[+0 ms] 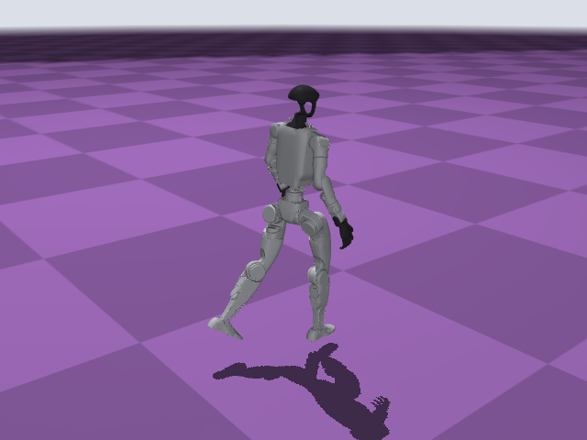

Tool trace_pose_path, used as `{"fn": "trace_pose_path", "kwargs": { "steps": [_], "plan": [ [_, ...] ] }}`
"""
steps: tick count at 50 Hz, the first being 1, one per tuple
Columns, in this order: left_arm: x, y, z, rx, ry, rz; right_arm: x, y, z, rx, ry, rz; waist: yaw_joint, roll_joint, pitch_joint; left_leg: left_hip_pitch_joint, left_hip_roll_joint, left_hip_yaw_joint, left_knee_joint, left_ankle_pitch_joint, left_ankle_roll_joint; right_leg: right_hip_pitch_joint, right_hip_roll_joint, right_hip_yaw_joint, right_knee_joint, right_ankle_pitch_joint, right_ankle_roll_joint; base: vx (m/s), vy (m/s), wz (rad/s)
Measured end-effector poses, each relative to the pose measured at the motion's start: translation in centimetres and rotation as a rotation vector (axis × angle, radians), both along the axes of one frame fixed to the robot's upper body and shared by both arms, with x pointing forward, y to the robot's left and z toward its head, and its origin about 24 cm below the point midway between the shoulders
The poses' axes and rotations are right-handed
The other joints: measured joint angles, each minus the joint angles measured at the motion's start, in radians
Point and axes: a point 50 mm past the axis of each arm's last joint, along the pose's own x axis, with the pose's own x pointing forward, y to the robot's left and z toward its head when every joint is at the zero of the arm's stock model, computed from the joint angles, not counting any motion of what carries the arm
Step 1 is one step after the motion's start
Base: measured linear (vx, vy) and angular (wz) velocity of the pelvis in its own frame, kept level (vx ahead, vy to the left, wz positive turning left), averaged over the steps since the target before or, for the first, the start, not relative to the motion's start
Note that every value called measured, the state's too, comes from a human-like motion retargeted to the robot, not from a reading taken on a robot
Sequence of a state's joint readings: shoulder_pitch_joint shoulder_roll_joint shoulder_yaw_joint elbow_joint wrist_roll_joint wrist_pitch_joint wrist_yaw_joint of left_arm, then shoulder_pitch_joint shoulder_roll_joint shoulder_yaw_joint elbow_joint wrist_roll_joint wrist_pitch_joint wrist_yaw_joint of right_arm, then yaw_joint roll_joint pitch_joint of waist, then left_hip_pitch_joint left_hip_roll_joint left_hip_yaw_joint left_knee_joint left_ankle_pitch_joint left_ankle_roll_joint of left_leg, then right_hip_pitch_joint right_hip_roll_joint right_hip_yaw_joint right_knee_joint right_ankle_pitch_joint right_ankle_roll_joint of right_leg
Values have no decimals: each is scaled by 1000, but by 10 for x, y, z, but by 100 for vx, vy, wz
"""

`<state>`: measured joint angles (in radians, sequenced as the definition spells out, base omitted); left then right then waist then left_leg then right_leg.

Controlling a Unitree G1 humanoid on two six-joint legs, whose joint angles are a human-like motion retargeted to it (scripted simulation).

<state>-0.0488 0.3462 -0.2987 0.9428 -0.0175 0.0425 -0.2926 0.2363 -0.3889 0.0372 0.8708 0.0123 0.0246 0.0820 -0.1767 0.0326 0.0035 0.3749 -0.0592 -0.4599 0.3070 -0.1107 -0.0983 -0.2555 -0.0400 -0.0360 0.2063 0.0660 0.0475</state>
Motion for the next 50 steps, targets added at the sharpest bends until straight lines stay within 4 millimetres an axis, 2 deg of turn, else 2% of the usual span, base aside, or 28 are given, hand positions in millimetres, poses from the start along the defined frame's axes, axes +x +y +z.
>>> {"fn": "trace_pose_path", "kwargs": {
  "steps": [4,8,12,15,18,23,28,33,38,42,43,46,50],
  "plan": [
    [-21,0,-9,-16,44,63,-5,-2,-3,-21,44,24,36,-49,-1,-189,-91,99,328,-58,3,72,-39,29,-58,-15,34,45,-19,-8],
    [-49,3,-17,-25,113,108,-8,-5,-8,-54,127,67,94,-93,-11,-406,-109,288,596,-193,76,153,-75,45,-116,-52,59,39,-13,-8],
    [-83,9,-24,-23,217,134,-2,-9,-12,-96,213,103,175,-113,-19,-546,-83,438,675,-286,158,245,-80,65,-147,-94,68,39,-9,-31],
    [-112,14,-29,-10,310,155,8,-12,-11,-125,247,105,246,-111,-21,-595,-77,485,627,-289,182,317,-65,81,-145,-113,69,39,-6,-53],
    [-139,19,-31,14,398,188,26,-14,-8,-147,230,93,317,-95,-16,-606,-69,494,533,-257,179,392,-37,95,-120,-138,57,40,-3,-60],
    [-171,29,-32,68,513,250,71,-5,1,-148,117,121,417,-57,-4,-584,-31,520,371,-203,162,512,9,85,-46,-205,38,39,1,-52],
    [-191,38,-29,102,584,312,114,20,11,-101,9,256,479,-35,-8,-543,18,610,231,-154,150,612,32,99,26,-255,26,37,5,-30],
    [-205,45,-26,111,627,392,139,49,16,-44,-35,418,508,-46,-35,-509,56,771,135,-117,142,672,22,105,64,-267,44,33,9,-12],
    [-201,50,-25,113,634,457,152,72,19,-1,-48,525,504,-87,-56,-503,89,995,85,-112,140,690,-2,81,52,-261,55,30,10,22],
    [-179,58,-25,124,586,451,154,81,19,19,-46,562,488,-129,-66,-513,114,1196,38,-109,141,673,-4,39,27,-244,57,29,10,65],
    [-170,60,-24,129,562,443,153,82,19,21,-45,564,485,-141,-65,-517,118,1242,22,-104,138,666,-1,27,18,-240,58,29,10,89],
    [-119,73,-18,148,428,413,160,81,24,25,-62,529,483,-182,-50,-553,110,1337,-54,-69,122,623,20,-18,-8,-222,61,30,9,103],
    [-58,78,-5,153,217,385,154,75,20,17,-52,457,516,-226,-7,-580,70,1352,-153,-51,81,593,48,-55,-39,-183,72,35,8,89]
  ]
}}
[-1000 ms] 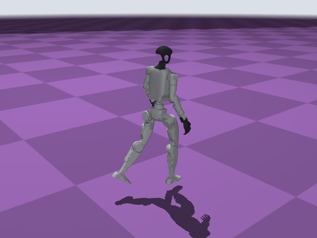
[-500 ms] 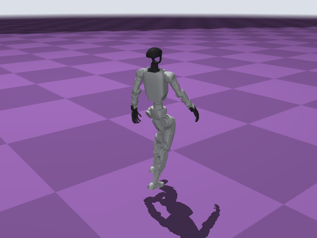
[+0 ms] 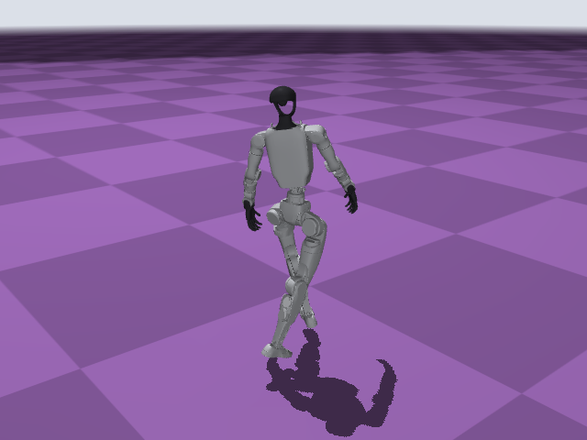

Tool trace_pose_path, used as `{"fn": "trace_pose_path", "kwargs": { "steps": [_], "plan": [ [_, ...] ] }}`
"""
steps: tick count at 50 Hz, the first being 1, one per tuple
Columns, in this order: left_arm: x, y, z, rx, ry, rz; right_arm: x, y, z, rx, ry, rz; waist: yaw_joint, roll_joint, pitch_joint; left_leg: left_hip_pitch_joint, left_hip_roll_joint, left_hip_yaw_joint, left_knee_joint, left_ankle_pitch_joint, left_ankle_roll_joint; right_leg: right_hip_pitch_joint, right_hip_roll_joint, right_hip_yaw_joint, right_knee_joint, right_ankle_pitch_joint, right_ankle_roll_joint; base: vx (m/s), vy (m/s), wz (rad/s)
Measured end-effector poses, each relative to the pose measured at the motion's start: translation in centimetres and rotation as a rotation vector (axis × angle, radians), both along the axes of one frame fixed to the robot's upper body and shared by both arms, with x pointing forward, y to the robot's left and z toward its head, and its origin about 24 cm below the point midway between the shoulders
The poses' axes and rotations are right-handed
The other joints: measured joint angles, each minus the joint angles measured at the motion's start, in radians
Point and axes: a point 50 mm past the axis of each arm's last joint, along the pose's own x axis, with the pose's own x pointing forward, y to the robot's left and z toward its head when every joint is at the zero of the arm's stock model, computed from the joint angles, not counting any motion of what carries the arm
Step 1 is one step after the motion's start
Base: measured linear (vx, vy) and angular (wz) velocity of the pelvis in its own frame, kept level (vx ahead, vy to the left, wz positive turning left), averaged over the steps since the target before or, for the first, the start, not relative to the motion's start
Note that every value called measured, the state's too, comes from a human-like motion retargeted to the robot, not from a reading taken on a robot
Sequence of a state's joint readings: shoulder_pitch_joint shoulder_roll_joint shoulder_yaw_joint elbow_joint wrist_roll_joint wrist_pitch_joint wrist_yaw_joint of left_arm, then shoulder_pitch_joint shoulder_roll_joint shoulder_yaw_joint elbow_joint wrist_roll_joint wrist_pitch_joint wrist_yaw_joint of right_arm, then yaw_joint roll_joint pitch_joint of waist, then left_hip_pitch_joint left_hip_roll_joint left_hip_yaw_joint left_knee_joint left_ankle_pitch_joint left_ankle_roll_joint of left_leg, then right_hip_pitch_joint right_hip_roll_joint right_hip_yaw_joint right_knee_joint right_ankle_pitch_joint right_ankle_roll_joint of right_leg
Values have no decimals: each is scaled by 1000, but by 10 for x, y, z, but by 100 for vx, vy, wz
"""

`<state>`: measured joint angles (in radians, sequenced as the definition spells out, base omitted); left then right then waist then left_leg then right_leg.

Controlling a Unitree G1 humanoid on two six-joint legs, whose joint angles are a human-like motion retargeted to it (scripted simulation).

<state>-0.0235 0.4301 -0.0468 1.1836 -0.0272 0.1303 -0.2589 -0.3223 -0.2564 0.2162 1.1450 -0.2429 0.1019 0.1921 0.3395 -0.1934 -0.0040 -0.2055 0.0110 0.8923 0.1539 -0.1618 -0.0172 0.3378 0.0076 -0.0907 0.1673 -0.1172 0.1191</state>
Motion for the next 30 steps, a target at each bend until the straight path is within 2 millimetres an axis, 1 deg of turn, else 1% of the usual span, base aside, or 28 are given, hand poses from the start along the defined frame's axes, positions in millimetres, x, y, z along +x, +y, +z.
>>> {"fn": "trace_pose_path", "kwargs": {
  "steps": [3,5,6,8,10,12,13,15,19,20,21,23,26,30],
  "plan": [
    [35,-4,11,-2,-155,-17,-8,-3,-4,-5,12,-34,38,-16,45,5,-37,-65,-70,-14,-23,-23,19,-16,20,75,28,40,8,78],
    [49,-9,17,-19,-239,-23,-13,-4,-7,-5,19,-35,58,-11,72,24,-54,-119,-114,-24,-28,-48,36,-18,69,148,57,43,8,78],
    [52,-11,18,-32,-267,-28,-15,-5,-8,-5,19,-26,64,-2,79,38,-56,-148,-136,-25,-27,-73,45,-20,117,187,73,44,8,81],
    [52,-16,18,-56,-301,-40,-19,-6,-10,-8,18,-2,68,20,80,58,-54,-202,-174,-25,-19,-145,60,-27,243,260,105,42,8,84],
    [45,-20,15,-77,-300,-51,-23,-7,-11,-18,14,25,60,39,62,65,-50,-254,-201,-22,-6,-247,69,-32,394,338,140,39,5,92],
    [34,-22,11,-84,-265,-67,-25,-10,-10,-30,4,35,41,64,36,69,-32,-308,-219,-15,-6,-348,94,-32,523,367,143,37,0,112],
    [27,-23,8,-86,-236,-78,-27,-12,-10,-37,0,32,28,79,25,76,-31,-338,-222,-18,-5,-390,98,-28,584,345,142,38,10,135],
    [12,-25,2,-87,-168,-101,-32,-18,-11,-51,-3,14,0,110,6,97,-34,-399,-222,-29,-5,-459,73,-46,693,277,107,39,15,149],
    [-10,-27,-7,-86,-49,-127,-46,-32,-14,-72,15,-54,-44,166,-23,153,-37,-523,-200,-48,-22,-548,-49,-145,847,168,-70,37,11,167],
    [-14,-28,-8,-85,-30,-128,-50,-35,-15,-76,22,-74,-55,177,-30,167,-41,-558,-192,-52,-26,-566,-75,-157,875,143,-108,35,9,200],
    [-16,-28,-9,-83,-19,-123,-55,-38,-17,-79,32,-95,-68,185,-37,181,-46,-599,-182,-56,-29,-584,-84,-150,893,121,-129,34,7,214],
    [-19,-27,-10,-76,-10,-107,-67,-43,-21,-82,53,-136,-97,197,-53,208,-58,-686,-159,-63,-33,-618,-83,-117,918,88,-152,34,5,237],
    [-21,-25,-10,-55,-23,-62,-87,-47,-27,-86,91,-195,-143,199,-79,252,-79,-830,-122,-80,-36,-655,-63,-51,935,77,-155,33,2,259],
    [-19,-17,-7,-15,-58,8,-112,-47,-36,-83,143,-258,-200,175,-104,323,-104,-1020,-82,-115,-40,-677,-63,3,938,44,-154,32,-2,262]
  ]
}}
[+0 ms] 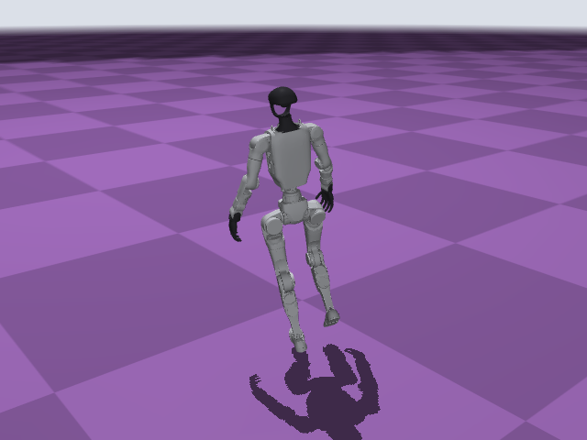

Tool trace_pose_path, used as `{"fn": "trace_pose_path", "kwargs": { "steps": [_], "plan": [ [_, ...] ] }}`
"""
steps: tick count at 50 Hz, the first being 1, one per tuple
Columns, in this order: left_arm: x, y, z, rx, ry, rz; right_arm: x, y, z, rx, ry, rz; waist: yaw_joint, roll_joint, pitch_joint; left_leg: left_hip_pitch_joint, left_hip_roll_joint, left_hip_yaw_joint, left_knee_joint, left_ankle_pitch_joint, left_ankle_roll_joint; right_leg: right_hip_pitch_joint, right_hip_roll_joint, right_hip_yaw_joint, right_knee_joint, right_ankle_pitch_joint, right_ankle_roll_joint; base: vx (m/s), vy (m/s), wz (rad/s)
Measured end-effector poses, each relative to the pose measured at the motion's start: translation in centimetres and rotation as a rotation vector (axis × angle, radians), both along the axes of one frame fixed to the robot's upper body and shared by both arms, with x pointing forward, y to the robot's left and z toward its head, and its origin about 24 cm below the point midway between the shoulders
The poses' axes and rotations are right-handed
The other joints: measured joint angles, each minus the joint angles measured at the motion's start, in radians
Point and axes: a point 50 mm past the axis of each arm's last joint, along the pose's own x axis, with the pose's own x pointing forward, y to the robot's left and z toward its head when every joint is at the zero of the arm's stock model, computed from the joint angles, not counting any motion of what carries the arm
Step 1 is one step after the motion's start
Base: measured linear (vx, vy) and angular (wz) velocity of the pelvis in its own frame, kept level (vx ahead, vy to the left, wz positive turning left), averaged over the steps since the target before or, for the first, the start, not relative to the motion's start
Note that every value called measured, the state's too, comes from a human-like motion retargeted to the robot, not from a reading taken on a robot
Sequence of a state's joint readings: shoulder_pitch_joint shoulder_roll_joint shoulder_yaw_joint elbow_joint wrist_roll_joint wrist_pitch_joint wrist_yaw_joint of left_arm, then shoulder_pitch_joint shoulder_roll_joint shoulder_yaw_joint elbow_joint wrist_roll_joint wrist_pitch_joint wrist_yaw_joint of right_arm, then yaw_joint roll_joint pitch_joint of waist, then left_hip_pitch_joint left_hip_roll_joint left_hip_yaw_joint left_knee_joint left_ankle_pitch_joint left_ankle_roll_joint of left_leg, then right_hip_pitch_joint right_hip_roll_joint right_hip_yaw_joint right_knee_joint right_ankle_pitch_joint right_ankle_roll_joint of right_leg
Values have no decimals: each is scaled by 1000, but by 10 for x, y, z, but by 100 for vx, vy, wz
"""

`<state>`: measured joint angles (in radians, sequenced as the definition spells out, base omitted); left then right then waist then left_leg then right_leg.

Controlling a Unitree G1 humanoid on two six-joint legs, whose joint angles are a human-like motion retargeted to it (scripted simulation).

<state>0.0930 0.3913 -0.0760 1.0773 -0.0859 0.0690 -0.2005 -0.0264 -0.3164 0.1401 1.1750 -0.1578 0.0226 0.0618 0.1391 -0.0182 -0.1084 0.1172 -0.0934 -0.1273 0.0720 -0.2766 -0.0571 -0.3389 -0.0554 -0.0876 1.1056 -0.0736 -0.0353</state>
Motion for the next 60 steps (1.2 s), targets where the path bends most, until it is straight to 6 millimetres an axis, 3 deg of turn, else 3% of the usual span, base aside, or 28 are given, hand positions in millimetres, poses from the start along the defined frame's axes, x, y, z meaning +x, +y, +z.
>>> {"fn": "trace_pose_path", "kwargs": {
  "steps": [5,9,15,20,23,27,30,33,35,39,42,45,50,55,60],
  "plan": [
    [-4,12,3,28,-24,93,-22,9,-9,31,64,-35,-35,-64,-18,107,-15,-198,4,-29,-3,-19,-18,39,-41,6,-6,29,-4,218],
    [-23,20,3,35,0,167,-29,17,-13,65,93,-30,-44,-109,-24,185,-2,-327,-13,-24,-10,-26,15,81,-150,-4,10,27,-6,169],
    [-66,30,2,57,81,273,-23,19,-12,80,53,-10,-93,-161,-17,252,21,-514,-9,-9,-19,0,81,154,-462,63,70,26,-7,162],
    [-72,39,5,100,90,326,-4,16,-4,68,-51,-23,-174,-229,49,293,14,-693,-2,-7,-18,72,70,295,-805,157,88,27,-10,200],
    [-49,46,9,135,29,322,3,14,0,56,-104,-35,-209,-283,127,326,4,-816,-13,-2,-13,121,16,389,-977,202,104,32,-14,228],
    [7,47,18,160,-122,259,3,17,3,59,-140,-26,-216,-317,247,350,24,-966,-51,9,-2,156,-31,522,-1087,253,156,34,-18,218],
    [52,35,26,131,-254,190,-1,18,4,78,-147,-27,-195,-296,313,333,59,-1036,-86,16,5,151,-64,492,-1090,315,166,34,-22,170],
    [84,15,32,72,-356,123,-6,15,5,98,-145,-37,-179,-230,342,291,110,-1046,-100,13,2,130,-82,366,-1056,264,136,35,-25,137],
    [96,2,34,26,-402,86,-10,10,6,103,-136,-45,-175,-180,345,262,135,-1024,-85,14,-6,122,-82,312,-1032,213,121,37,-29,121],
    [93,-19,30,-55,-409,21,-16,-3,7,78,-105,-63,-171,-99,322,194,110,-865,71,39,-37,129,-75,216,-990,131,111,39,-33,89],
    [76,-25,22,-91,-347,-12,-21,-13,7,35,-68,-69,-173,-69,286,87,34,-650,332,80,-42,153,-78,168,-970,86,87,38,-33,76],
    [52,-26,13,-106,-260,-17,-23,-22,7,-18,-25,-55,-177,-57,227,-87,-18,-389,618,117,-8,168,-88,128,-953,50,68,35,-29,81],
    [14,-23,2,-114,-136,26,-21,-32,7,-79,45,-12,-142,-65,142,-300,-22,-14,868,17,101,213,-104,72,-939,17,67,32,-23,68],
    [-16,-17,-3,-132,-68,99,-6,-43,11,-108,94,-14,-54,-72,116,-374,-24,180,868,-128,170,316,-94,-3,-936,-14,75,31,-17,54],
    [-44,-5,-2,-125,-21,185,30,-50,25,-144,41,-42,63,-74,136,-416,-25,203,804,-138,190,462,-53,-65,-935,-62,73,31,-16,43]
  ]
}}
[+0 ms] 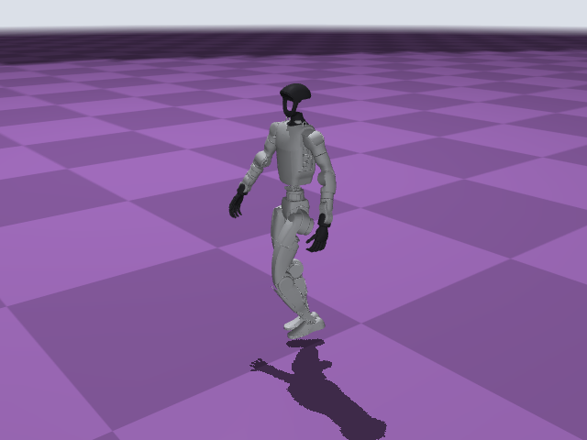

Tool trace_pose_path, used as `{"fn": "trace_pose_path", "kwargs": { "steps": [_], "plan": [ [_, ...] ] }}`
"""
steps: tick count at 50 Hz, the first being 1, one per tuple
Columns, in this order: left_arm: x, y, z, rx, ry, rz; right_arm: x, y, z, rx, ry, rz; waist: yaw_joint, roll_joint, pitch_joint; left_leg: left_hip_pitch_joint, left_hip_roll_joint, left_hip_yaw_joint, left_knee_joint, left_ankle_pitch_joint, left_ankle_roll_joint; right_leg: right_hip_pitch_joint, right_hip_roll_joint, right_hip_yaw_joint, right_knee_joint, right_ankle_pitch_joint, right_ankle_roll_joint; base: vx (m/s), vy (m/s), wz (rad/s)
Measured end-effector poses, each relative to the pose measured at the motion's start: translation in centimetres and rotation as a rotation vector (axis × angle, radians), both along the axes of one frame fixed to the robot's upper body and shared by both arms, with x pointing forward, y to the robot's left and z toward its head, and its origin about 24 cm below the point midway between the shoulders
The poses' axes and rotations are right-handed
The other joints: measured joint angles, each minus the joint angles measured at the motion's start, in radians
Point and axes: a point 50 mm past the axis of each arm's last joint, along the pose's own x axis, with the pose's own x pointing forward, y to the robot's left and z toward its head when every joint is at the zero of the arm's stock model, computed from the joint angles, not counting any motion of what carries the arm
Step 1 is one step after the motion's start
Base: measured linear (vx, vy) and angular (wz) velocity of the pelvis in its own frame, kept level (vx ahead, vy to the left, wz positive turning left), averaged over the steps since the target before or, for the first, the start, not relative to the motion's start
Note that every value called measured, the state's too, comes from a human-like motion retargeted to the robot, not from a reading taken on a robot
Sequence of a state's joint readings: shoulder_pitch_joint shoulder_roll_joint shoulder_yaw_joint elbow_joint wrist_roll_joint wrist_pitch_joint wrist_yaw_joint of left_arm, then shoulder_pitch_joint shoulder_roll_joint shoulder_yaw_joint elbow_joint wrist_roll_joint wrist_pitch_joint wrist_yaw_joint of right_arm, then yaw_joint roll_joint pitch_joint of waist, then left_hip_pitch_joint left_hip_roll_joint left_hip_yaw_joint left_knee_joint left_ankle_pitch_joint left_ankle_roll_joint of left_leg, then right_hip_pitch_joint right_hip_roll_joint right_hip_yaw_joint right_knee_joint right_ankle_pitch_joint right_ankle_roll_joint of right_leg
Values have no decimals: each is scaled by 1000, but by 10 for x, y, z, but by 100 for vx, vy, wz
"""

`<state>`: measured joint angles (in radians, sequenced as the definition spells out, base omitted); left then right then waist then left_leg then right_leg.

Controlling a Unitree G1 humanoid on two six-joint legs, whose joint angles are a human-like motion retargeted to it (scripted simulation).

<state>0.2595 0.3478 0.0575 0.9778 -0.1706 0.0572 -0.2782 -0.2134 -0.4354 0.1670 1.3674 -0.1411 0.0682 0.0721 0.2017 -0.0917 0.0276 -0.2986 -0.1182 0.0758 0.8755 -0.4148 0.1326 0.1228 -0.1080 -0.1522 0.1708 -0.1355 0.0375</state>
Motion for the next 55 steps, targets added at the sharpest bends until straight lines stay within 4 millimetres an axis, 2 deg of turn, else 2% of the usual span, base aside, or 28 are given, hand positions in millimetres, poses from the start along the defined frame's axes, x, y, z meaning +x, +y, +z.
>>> {"fn": "trace_pose_path", "kwargs": {
  "steps": [6,10,12,16,18,20,25,31,35,38,41,46,50,55],
  "plan": [
    [-53,14,-1,77,153,182,84,6,40,-109,-263,92,149,-11,34,-2,84,38,-118,45,-23,149,41,-10,55,-50,23,34,-11,-16],
    [-100,11,-1,99,318,314,143,29,81,-160,-481,236,202,-23,35,23,166,97,-234,89,-42,221,41,13,97,-68,42,37,-2,-43],
    [-121,4,-1,79,397,348,166,45,100,-156,-573,318,209,-31,30,37,191,110,-301,120,-50,248,33,26,109,-72,51,38,4,-36],
    [-145,-15,-1,3,500,324,192,80,129,-103,-701,462,202,-43,19,61,209,97,-448,202,-62,284,11,50,122,-64,59,38,10,-22],
    [-144,-22,-3,-35,514,273,197,94,136,-68,-734,512,194,-46,16,67,211,92,-519,252,-65,292,1,61,123,-60,58,38,16,-5],
    [-136,-27,-7,-63,503,207,197,103,138,-35,-746,547,189,-48,16,68,214,103,-578,300,-67,292,-9,64,122,-54,57,38,19,5],
    [-90,-29,-16,-85,394,75,181,111,117,22,-659,572,194,-58,25,46,196,183,-650,332,-56,274,-41,63,92,-21,63,41,23,15],
    [-23,-24,-18,-85,230,25,146,104,71,80,-422,533,217,-70,50,9,123,231,-664,232,-12,207,-95,76,102,115,78,47,30,23],
    [2,-15,-14,-56,176,-34,116,100,41,124,-288,481,200,-36,49,35,83,210,-697,196,5,122,-94,130,227,245,46,53,33,35],
    [13,-4,-9,-10,157,-110,93,97,24,144,-233,433,161,2,24,70,67,163,-742,203,-3,7,-37,233,396,327,24,51,30,46],
    [26,9,-3,60,152,-196,70,92,12,151,-208,373,109,48,-12,107,68,109,-784,218,-38,-138,31,266,599,256,-2,47,26,48],
    [59,28,10,195,121,-283,29,78,-5,141,-160,260,14,109,-59,182,69,42,-827,229,-113,-370,48,157,837,134,-74,44,20,52],
    [98,34,22,289,59,-312,-11,67,-20,134,-75,162,-80,131,-83,262,58,-21,-839,222,-162,-487,60,95,878,78,-89,44,10,91],
    [154,25,42,359,-73,-353,-70,60,-36,147,91,45,-198,124,-90,402,48,-118,-841,199,-197,-539,58,58,789,41,-95,46,1,109]
  ]
}}
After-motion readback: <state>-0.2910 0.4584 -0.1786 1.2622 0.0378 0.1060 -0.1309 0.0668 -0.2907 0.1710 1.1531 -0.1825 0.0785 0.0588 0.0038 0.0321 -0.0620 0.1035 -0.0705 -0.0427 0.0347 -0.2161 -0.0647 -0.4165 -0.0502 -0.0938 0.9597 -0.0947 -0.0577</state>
